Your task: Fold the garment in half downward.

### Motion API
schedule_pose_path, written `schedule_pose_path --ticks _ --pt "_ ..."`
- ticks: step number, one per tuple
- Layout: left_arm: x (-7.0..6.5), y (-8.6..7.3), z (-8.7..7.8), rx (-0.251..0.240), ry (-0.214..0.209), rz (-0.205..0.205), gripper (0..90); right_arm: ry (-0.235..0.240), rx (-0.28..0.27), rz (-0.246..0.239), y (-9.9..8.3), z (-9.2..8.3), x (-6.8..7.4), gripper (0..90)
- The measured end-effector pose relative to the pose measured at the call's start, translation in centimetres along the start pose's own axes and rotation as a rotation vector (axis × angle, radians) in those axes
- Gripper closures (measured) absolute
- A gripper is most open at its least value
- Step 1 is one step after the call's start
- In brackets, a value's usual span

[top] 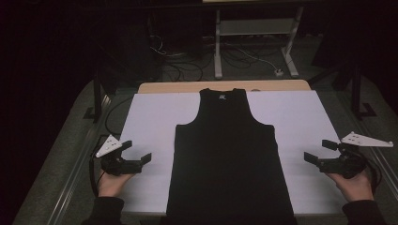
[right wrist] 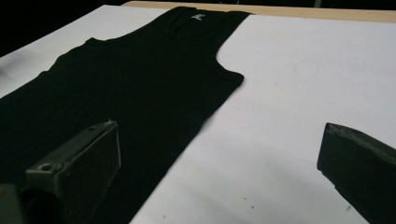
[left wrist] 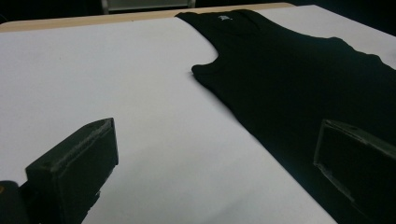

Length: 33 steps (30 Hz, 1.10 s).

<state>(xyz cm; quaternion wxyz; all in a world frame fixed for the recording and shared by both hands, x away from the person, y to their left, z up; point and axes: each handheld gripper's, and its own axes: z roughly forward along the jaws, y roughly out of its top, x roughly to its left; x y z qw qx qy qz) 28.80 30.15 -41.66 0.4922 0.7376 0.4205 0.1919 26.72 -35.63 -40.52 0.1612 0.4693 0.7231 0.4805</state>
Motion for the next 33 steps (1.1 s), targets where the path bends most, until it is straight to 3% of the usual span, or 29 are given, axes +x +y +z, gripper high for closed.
schedule_pose_path --ticks 11,17,22,29,33 --pt "-0.1 -0.1 -0.1 0.006 -0.027 -0.001 0.0 -0.004 0.007 -0.004 0.0 0.3 0.2 0.0" --pt "-0.4 0.3 0.0 0.035 -0.025 0.041 0.0 -0.010 0.004 -0.003 0.1 0.2 0.2 0.0" --pt "-0.4 0.4 -0.1 0.039 -0.030 0.024 0.0 -0.014 0.000 -0.002 0.2 0.1 0.3 0.0" --pt "-0.5 0.6 0.0 0.094 0.002 0.046 0.0 -0.025 0.010 -0.007 0.6 0.1 0.3 0.0" --pt "-0.2 0.9 -0.3 0.104 0.010 0.038 0.0 -0.020 0.024 -0.007 1.0 0.1 0.4 0.0"
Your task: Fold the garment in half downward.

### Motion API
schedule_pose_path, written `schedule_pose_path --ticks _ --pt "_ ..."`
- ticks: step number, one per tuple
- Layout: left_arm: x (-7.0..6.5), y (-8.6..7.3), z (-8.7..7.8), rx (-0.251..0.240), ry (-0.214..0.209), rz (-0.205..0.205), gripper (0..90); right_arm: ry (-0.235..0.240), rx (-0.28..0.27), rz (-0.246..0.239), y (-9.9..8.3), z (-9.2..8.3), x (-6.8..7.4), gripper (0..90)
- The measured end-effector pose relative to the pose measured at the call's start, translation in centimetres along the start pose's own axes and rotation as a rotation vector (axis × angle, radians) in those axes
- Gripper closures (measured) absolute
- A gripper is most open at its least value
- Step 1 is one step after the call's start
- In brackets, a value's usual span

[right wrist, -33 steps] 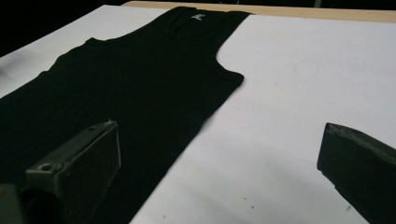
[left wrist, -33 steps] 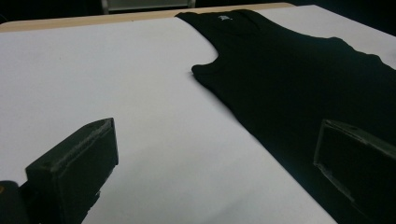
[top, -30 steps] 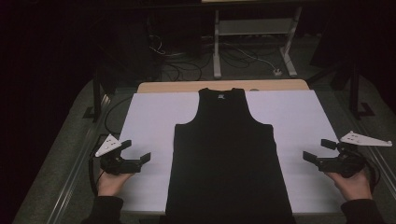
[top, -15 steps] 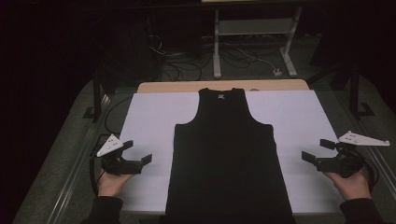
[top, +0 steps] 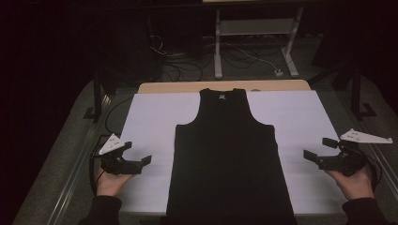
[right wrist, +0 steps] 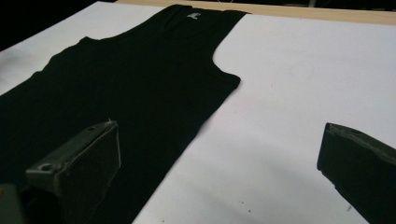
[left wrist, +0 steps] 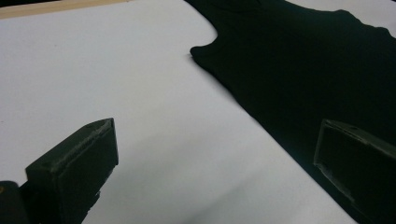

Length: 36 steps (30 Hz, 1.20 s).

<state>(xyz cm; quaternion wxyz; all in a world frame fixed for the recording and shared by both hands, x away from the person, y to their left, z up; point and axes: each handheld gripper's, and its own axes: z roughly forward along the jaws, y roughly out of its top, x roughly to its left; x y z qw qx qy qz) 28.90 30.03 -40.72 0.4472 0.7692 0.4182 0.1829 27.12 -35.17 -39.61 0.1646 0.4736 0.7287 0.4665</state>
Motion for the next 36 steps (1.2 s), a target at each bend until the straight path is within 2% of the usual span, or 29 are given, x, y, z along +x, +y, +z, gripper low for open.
schedule_pose_path --ticks 7,16,26,36 --pt "0.3 0.7 -0.3 -0.002 -0.010 -0.003 0.0 -0.002 0.015 -0.025 0.8 0.3 0.1 0.0" --pt "0.2 2.1 0.0 0.008 -0.017 0.030 0.0 -0.006 0.033 -0.052 2.0 0.5 0.2 0.0" --pt "0.2 3.4 0.6 0.043 -0.037 0.056 0.0 0.000 0.038 -0.087 4.0 0.4 0.3 0.0" --pt "0.2 4.6 1.1 0.053 -0.039 0.077 0.0 0.000 0.051 -0.104 4.8 1.1 0.2 0.0"
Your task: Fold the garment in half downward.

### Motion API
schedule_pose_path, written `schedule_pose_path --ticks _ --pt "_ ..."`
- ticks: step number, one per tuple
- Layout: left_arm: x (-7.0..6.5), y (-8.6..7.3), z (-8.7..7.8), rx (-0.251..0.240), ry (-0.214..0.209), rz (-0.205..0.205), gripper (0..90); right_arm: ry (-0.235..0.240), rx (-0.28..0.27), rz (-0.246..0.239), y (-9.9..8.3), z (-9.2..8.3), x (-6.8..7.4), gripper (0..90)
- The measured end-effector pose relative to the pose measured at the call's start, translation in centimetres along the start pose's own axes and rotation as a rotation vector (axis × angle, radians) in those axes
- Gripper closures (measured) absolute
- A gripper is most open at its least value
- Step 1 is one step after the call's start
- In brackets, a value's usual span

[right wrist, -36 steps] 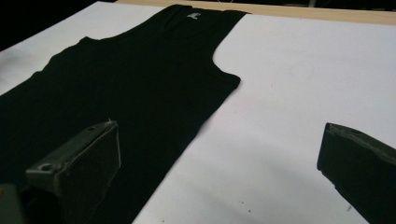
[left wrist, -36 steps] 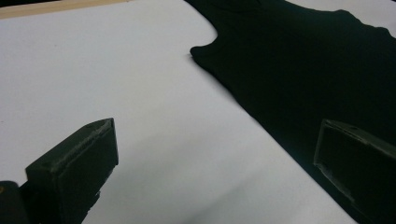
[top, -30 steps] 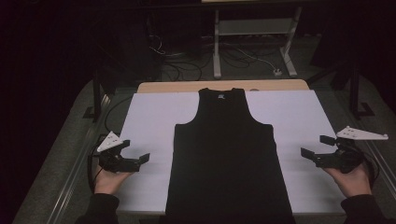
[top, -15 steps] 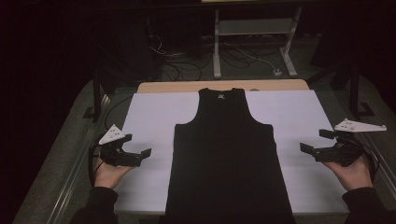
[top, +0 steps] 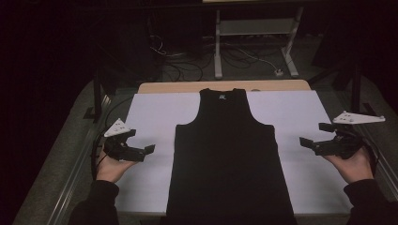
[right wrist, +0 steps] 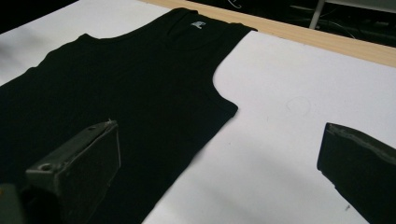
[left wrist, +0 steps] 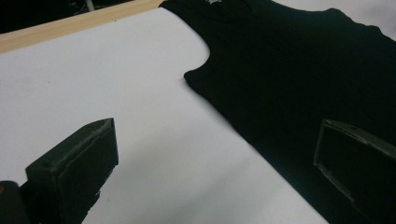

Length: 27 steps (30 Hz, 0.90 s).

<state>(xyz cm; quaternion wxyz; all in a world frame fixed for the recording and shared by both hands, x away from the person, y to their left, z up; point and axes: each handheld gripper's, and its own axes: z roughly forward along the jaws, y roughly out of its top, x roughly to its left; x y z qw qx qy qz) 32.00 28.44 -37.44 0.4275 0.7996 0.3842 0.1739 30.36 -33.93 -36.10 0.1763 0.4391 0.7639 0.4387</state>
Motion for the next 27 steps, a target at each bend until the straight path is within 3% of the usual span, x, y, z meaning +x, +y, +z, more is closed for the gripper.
schedule_pose_path --ticks 27 --pt "0.7 1.6 2.2 0.046 -0.037 0.024 0.0 0.027 0.040 -0.018 1.2 2.3 -0.5 0.0"
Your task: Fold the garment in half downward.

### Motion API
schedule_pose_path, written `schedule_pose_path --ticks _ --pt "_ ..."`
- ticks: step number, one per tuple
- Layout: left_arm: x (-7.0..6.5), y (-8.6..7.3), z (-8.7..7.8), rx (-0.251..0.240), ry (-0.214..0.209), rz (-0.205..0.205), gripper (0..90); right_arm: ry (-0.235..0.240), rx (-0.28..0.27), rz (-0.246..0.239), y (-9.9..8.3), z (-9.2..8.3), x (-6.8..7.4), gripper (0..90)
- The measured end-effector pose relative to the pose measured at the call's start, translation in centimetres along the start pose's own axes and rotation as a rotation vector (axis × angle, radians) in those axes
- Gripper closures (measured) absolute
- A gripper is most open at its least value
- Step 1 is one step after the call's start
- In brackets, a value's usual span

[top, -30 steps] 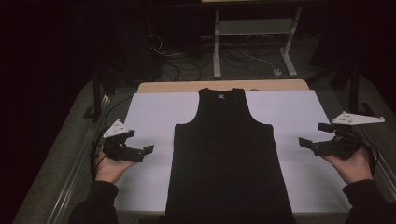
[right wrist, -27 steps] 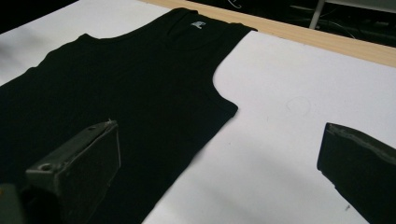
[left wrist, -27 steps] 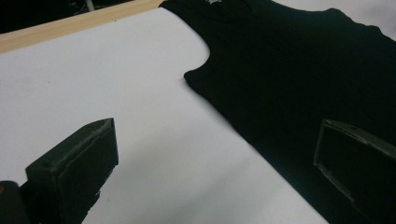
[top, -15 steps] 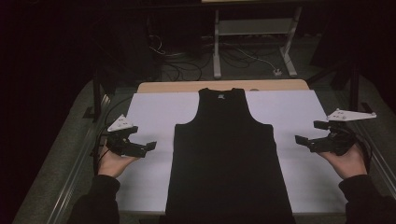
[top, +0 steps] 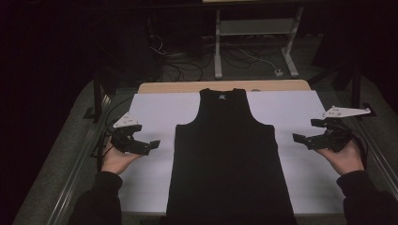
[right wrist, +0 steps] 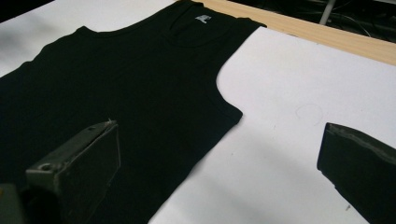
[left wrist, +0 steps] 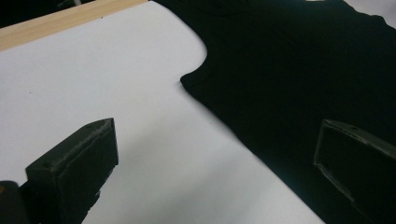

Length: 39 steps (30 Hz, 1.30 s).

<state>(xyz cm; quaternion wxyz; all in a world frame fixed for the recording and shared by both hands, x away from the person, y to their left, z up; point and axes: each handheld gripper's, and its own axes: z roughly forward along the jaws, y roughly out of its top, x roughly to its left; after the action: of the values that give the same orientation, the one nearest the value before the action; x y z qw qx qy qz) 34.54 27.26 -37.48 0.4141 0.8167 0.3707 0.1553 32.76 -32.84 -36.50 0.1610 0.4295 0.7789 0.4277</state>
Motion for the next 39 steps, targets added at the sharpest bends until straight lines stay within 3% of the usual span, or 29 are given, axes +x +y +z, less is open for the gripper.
schedule_pose_path --ticks 13,21,39 --pt "-0.1 2.0 0.9 0.011 -0.015 0.027 0.0 0.008 0.008 -0.010 1.1 0.7 -0.4 0.0" --pt "0.0 3.6 1.4 0.046 -0.021 0.075 0.0 0.014 0.020 -0.012 2.0 1.1 -0.6 0.0" --pt "0.0 6.9 4.1 0.098 -0.054 0.127 0.0 0.032 0.047 -0.017 3.2 3.1 -1.2 0.0"
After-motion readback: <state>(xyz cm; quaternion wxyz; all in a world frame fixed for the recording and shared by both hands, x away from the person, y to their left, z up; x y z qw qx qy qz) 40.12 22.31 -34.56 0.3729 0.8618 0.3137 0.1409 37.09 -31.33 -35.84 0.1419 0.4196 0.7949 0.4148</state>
